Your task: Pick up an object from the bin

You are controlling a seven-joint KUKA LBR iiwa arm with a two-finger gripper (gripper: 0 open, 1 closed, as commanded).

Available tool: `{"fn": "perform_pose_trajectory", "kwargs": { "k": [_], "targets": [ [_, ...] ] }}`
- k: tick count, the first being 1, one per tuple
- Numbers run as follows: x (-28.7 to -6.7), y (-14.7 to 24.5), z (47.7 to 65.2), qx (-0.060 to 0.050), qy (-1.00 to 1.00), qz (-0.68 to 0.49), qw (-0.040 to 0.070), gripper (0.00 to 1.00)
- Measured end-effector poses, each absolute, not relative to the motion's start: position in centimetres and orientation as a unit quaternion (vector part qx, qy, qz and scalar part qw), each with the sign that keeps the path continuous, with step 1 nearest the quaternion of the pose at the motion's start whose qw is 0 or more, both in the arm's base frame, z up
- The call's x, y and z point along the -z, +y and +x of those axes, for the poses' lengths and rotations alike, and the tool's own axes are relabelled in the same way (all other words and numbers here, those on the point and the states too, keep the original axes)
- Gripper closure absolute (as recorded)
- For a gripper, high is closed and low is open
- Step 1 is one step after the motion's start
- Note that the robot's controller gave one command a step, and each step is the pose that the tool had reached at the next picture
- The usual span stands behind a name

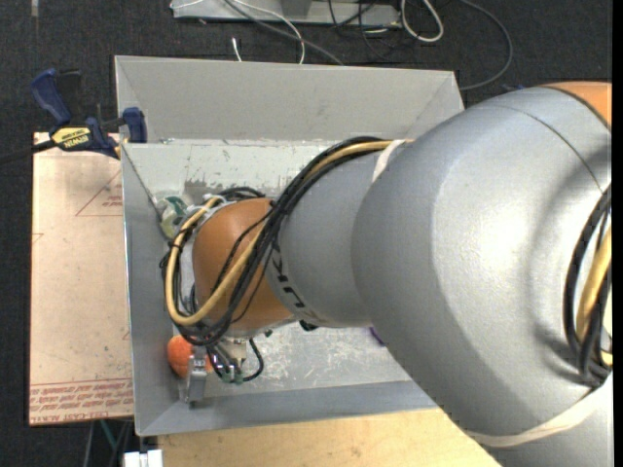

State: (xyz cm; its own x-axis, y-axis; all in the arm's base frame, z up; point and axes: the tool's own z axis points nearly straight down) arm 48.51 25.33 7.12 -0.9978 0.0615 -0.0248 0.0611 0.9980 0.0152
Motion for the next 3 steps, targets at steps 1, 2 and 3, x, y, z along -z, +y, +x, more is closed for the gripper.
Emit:
{"fn": "perform_pose_trajectory", "kwargs": {
  "k": [1,2,3],
  "targets": [
    [-7.1,24.7,48.2,-0.005,0.999,0.046,0.003,1.00],
    [-7.1,24.7,48.2,-0.005,0.999,0.046,0.003,1.00],
    [-10.6,24.5,47.9,-0.002,0.999,0.046,-0.002,1.00]
  ]
}}
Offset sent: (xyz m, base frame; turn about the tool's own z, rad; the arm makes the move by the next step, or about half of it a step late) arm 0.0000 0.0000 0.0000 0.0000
